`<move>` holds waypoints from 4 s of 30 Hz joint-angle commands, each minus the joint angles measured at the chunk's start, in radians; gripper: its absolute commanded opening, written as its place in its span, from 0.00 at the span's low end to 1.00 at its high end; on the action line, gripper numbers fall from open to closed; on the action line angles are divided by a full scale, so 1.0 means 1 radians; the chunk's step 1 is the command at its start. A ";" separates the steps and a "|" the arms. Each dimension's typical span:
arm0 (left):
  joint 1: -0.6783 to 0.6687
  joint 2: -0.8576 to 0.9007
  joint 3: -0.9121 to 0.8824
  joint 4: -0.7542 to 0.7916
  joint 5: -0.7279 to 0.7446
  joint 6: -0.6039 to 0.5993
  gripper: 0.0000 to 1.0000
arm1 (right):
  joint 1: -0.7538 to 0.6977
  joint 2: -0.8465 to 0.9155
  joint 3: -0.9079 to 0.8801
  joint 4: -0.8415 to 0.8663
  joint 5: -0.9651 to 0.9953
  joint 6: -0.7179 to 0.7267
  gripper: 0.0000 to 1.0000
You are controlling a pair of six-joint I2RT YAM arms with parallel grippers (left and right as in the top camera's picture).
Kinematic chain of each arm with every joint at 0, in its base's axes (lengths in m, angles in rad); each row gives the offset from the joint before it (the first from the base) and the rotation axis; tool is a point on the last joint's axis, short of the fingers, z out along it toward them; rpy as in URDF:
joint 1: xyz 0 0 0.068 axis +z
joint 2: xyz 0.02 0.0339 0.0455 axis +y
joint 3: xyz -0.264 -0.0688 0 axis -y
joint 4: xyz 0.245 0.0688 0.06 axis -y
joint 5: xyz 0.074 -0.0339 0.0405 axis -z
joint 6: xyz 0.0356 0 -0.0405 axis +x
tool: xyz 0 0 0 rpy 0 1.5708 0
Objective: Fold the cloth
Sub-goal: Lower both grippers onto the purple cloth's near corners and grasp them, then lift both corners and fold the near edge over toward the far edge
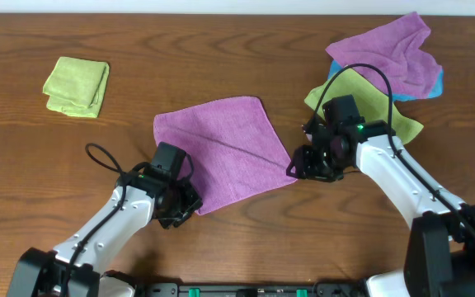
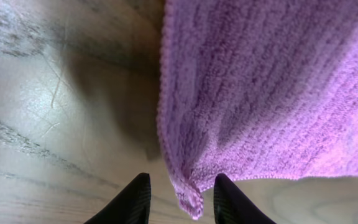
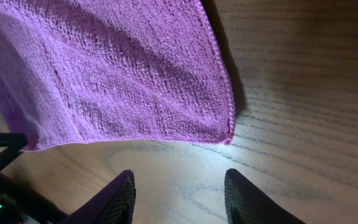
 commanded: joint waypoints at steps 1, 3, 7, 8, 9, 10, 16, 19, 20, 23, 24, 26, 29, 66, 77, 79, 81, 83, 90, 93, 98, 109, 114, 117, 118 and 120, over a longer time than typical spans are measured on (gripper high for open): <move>-0.004 0.023 -0.004 0.013 0.003 -0.012 0.19 | -0.007 0.007 -0.005 0.010 -0.014 -0.013 0.47; -0.004 0.031 -0.004 0.015 0.007 -0.011 0.06 | -0.007 0.007 -0.005 0.015 -0.014 -0.013 0.47; -0.004 0.032 -0.004 0.009 0.009 0.012 0.05 | -0.007 0.009 -0.005 0.019 0.021 -0.013 0.50; -0.004 0.032 -0.004 0.005 0.010 0.024 0.06 | -0.007 0.013 -0.005 0.026 0.019 -0.013 0.50; -0.004 0.032 -0.004 0.003 0.010 0.030 0.06 | -0.007 0.018 -0.005 0.028 0.019 -0.013 0.49; -0.004 0.032 -0.004 0.003 0.010 0.031 0.06 | -0.006 0.025 -0.005 0.029 0.019 -0.013 0.48; -0.004 0.032 -0.004 0.003 0.010 0.034 0.06 | -0.007 0.093 -0.005 0.047 0.029 -0.013 0.45; -0.004 0.032 -0.004 0.003 0.009 0.034 0.06 | -0.007 0.124 -0.005 0.056 0.035 -0.013 0.44; -0.004 0.032 -0.004 0.003 0.009 0.034 0.06 | -0.007 0.132 -0.005 0.056 0.035 -0.013 0.44; -0.004 0.032 -0.004 0.004 0.009 0.034 0.06 | -0.007 0.149 -0.005 0.065 0.035 -0.013 0.43; -0.004 0.032 -0.004 0.004 0.009 0.034 0.06 | -0.007 0.152 -0.005 0.071 0.036 -0.013 0.44; -0.004 0.032 -0.004 0.003 0.009 0.034 0.06 | -0.007 0.156 -0.005 0.084 0.039 -0.012 0.43; -0.004 0.032 -0.004 0.004 0.009 0.034 0.06 | -0.007 0.156 -0.005 0.098 0.039 -0.008 0.40; 0.006 -0.290 0.003 -0.233 0.015 0.105 0.06 | 0.008 -0.048 0.126 -0.298 0.038 0.018 0.02; 0.006 -0.572 0.003 -0.393 -0.109 0.066 0.06 | 0.095 -0.129 0.126 -0.356 0.039 0.071 0.02; 0.006 -0.576 0.003 -0.359 -0.162 0.068 0.06 | 0.096 -0.129 0.126 -0.310 0.039 0.084 0.01; 0.006 -0.569 0.003 -0.293 -0.210 0.083 0.06 | 0.096 -0.129 0.126 -0.235 0.039 0.098 0.02; 0.006 -0.555 0.003 -0.214 -0.245 0.102 0.06 | 0.096 -0.129 0.126 -0.168 0.043 0.105 0.01; 0.007 -0.422 0.003 0.018 -0.410 0.132 0.06 | 0.096 -0.072 0.126 0.061 0.069 0.138 0.01; 0.017 -0.344 0.003 0.109 -0.418 0.167 0.06 | 0.096 -0.021 0.126 0.126 0.069 0.140 0.02; 0.070 -0.235 0.003 0.274 -0.417 0.218 0.06 | 0.096 0.053 0.126 0.252 0.073 0.173 0.02; 0.200 -0.073 0.003 0.388 -0.117 0.373 0.06 | 0.097 0.082 0.126 0.284 0.110 0.198 0.02; 0.200 -0.068 0.003 0.276 -0.095 0.375 0.06 | 0.097 0.082 0.126 0.169 0.114 0.198 0.02; 0.200 -0.068 0.003 0.258 -0.095 0.375 0.06 | 0.097 0.082 0.126 0.153 0.122 0.198 0.02; 0.200 -0.068 0.003 0.259 -0.095 0.375 0.06 | 0.097 0.082 0.126 0.150 0.126 0.198 0.02; 0.200 -0.068 0.003 0.259 -0.095 0.376 0.06 | 0.097 0.082 0.126 0.143 0.140 0.198 0.02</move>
